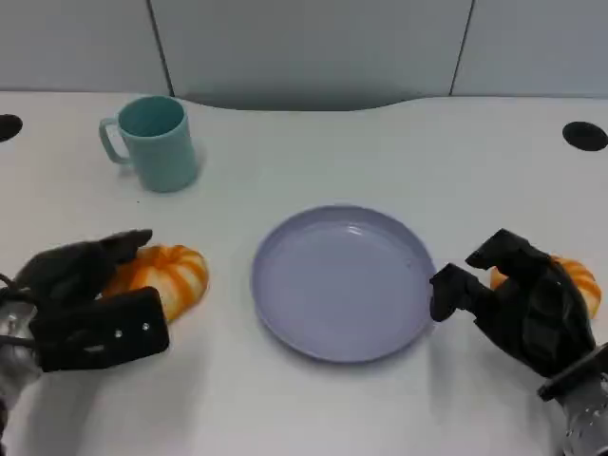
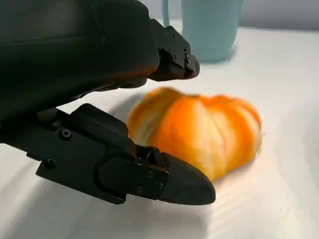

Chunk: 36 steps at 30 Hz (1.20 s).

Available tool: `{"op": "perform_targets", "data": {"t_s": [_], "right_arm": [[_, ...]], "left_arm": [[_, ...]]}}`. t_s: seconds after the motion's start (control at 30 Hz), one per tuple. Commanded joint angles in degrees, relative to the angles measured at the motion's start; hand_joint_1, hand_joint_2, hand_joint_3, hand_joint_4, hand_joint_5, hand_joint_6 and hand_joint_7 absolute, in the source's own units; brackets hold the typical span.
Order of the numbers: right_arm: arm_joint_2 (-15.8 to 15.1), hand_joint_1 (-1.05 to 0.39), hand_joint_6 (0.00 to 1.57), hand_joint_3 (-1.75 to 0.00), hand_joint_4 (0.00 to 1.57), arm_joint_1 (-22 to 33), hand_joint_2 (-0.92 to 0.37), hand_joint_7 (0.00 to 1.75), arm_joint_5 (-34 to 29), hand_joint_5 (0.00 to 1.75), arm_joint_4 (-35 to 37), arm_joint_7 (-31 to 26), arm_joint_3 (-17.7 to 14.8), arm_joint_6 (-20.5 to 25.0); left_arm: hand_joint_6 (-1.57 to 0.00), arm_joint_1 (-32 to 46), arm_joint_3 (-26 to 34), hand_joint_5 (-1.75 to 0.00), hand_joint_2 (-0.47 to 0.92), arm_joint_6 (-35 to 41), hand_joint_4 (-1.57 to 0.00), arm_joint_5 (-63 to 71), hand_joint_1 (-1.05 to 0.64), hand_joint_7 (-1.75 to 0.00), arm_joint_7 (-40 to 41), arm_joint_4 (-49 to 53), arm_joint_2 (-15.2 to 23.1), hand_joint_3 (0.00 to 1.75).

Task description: Grasp the bread from the table and place it into the plate.

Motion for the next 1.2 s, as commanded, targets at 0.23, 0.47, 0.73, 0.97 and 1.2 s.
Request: {"op": "perform_targets", "data": {"t_s": [0.23,0.47,0.73,0.97,1.2], "right_arm": [[0.83,-0.60,1.01,0.00,0.84,3.11,-0.84,0.56,0.46,1.28,-5.65,-3.34,0.41,0.97],[1.08,-0.62,1.00,0.00,0.81,3.93,-0.86,0.55,1.08,1.32,-7.53,-2.77,0.96,2.46],[1.23,-0.62,1.02,0.00,0.82,3.60,-0.85,0.53,1.10,1.30,-7.26,-3.13,1.62,1.79],[1.46,-0.61,1.02,0.00,0.81,2.73,-0.86,0.51,1.09,1.31,-6.51,-3.17,1.91,1.85],[1.31,-0.58,1.03,0.00,0.80,1.81,-0.86,0.49,1.00,1.30,-5.45,-2.73,2.00,2.11]], "left_arm": [[-0.96,-1.76,-2.24,-0.19,0.85,8.12,-1.04,-1.65,-0.21,-0.10,4.80,2.74,-5.33,0.01],[-1.13,-2.39,-3.67,-0.16,0.86,6.02,-1.12,-1.70,-0.12,-0.11,6.35,2.79,-5.12,0.00],[-1.16,-6.39,-2.20,-0.20,0.84,-3.01,-1.17,-3.46,-0.13,-0.10,11.65,1.03,-1.65,0.00],[-1.17,-10.71,0.44,-0.29,0.82,-11.52,-1.19,-6.49,-0.17,-0.09,14.96,-0.87,-2.23,0.00],[-1.21,-12.44,0.99,-0.53,0.80,-17.69,-1.09,-8.34,-0.19,-0.05,14.19,-2.73,-4.61,0.00]]}}
